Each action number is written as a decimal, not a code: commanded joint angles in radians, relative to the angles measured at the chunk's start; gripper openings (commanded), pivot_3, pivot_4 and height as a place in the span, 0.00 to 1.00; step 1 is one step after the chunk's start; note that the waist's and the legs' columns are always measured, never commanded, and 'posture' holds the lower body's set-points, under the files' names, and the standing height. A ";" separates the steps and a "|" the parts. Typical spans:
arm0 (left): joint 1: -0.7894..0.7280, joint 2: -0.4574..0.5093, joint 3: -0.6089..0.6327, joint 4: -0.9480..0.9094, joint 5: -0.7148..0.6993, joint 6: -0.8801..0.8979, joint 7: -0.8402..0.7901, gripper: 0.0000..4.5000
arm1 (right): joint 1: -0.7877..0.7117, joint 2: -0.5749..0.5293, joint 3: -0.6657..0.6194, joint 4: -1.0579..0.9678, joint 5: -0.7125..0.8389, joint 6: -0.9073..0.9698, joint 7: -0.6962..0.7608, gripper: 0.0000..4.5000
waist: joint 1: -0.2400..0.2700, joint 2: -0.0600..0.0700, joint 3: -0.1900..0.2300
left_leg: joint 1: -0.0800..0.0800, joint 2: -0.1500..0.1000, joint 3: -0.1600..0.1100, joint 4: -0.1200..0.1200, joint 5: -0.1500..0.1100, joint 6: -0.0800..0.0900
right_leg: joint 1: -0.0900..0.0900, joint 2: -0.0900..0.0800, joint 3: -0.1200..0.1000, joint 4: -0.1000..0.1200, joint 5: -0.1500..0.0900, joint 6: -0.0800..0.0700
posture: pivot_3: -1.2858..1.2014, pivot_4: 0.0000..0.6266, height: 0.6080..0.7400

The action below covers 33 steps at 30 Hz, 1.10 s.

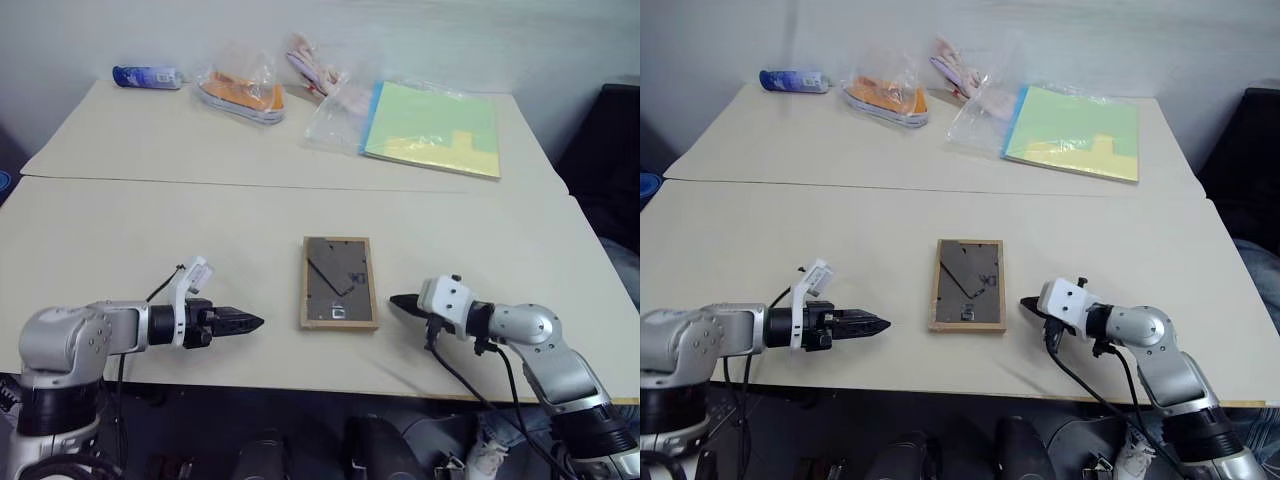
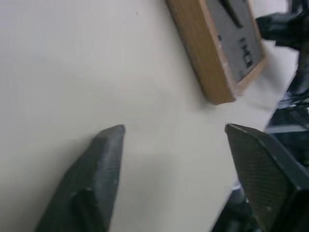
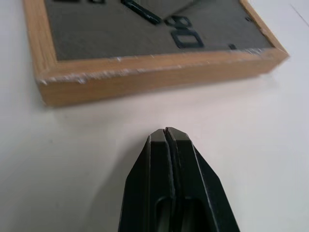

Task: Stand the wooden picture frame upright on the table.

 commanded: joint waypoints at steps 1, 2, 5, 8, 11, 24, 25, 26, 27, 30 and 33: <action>-0.075 -0.049 -0.063 0.109 -0.041 0.023 0.105 0.99 | -0.021 0.001 0.011 -0.034 -0.003 0.011 -0.001 0.00 | 0.010 0.000 0.000 | 0.000 0.000 0.000 0.000 0.000 0.000 | 0.000 0.000 0.000 0.000 0.000 0.000 | 0.52 0.24 1.00; -0.100 -0.062 -0.087 0.118 -0.056 0.023 0.119 0.99 | -0.024 0.002 0.018 -0.039 -0.006 0.019 -0.002 0.00 | 0.015 0.000 0.000 | 0.000 0.000 0.000 0.000 0.000 0.000 | 0.001 0.000 0.000 0.000 0.000 0.000 | 0.52 0.24 1.00; -0.161 -0.113 -0.155 0.159 -0.078 0.023 0.193 0.99 | -0.031 0.005 0.041 -0.052 -0.012 0.030 0.001 0.00 | 0.019 0.000 0.000 | 0.000 -0.001 -0.001 0.001 0.000 0.000 | 0.001 0.000 0.000 0.000 0.000 0.001 | 0.52 0.24 1.00; -0.204 -0.175 -0.181 0.211 -0.094 0.023 0.273 0.99 | -0.036 0.011 0.057 -0.060 -0.024 0.035 -0.002 0.00 | 0.022 0.001 -0.001 | 0.000 -0.001 -0.001 0.001 0.000 0.001 | 0.002 0.000 0.000 0.000 0.001 0.001 | 0.52 0.24 1.00; -0.242 -0.237 -0.202 0.258 -0.110 0.023 0.341 0.99 | -0.044 0.015 0.066 -0.068 -0.030 0.049 -0.009 0.00 | 0.019 0.001 -0.001 | 0.000 -0.001 -0.001 0.001 0.000 0.001 | 0.002 0.000 0.000 0.000 0.001 0.001 | 0.52 0.24 1.00; -0.279 -0.339 -0.176 0.401 -0.310 0.023 0.541 0.80 | -0.021 0.011 0.062 -0.085 -0.050 0.059 -0.026 0.00 | 0.036 0.001 -0.003 | 0.001 -0.002 -0.001 0.002 0.000 0.001 | 0.003 0.000 0.000 -0.002 0.001 0.002 | 0.52 0.24 1.00; -0.276 -0.340 -0.174 0.396 -0.318 0.023 0.546 0.73 | -0.018 0.011 0.063 -0.086 -0.051 0.058 -0.028 0.00 | 0.036 0.001 -0.003 | 0.001 -0.002 -0.001 0.002 0.000 0.001 | 0.003 0.000 -0.001 -0.002 0.001 0.002 | 0.52 0.24 1.00; -0.272 -0.353 -0.152 0.400 -0.327 0.023 0.561 0.67 | -0.015 0.010 0.062 -0.086 -0.051 0.058 -0.029 0.00 | 0.036 0.001 -0.003 | 0.000 -0.002 -0.001 0.002 0.000 0.001 | 0.003 0.000 -0.001 -0.002 0.001 0.002 | 0.52 0.24 1.00; -0.267 -0.365 -0.132 0.395 -0.328 0.023 0.573 0.61 | -0.012 0.009 0.062 -0.086 -0.052 0.056 -0.031 0.00 | 0.036 0.001 -0.002 | 0.000 -0.001 -0.001 0.002 0.000 0.000 | 0.003 0.000 -0.001 -0.002 0.001 0.002 | 0.52 0.24 1.00; -0.249 -0.399 -0.073 0.389 -0.319 0.023 0.612 0.44 | -0.009 0.004 0.061 -0.084 -0.056 0.050 -0.032 0.00 | 0.036 0.001 -0.002 | 0.000 -0.001 -0.001 0.002 0.000 0.000 | 0.003 0.001 -0.001 -0.002 0.001 0.002 | 0.52 0.24 1.00; -0.226 -0.420 -0.027 0.390 -0.341 0.023 0.642 0.35 | -0.006 -0.004 0.050 -0.080 -0.052 0.043 -0.027 0.00 | 0.038 0.000 -0.003 | 0.000 -0.001 -0.001 0.003 0.000 0.000 | 0.004 0.001 -0.001 -0.003 0.001 0.002 | 0.52 0.24 1.00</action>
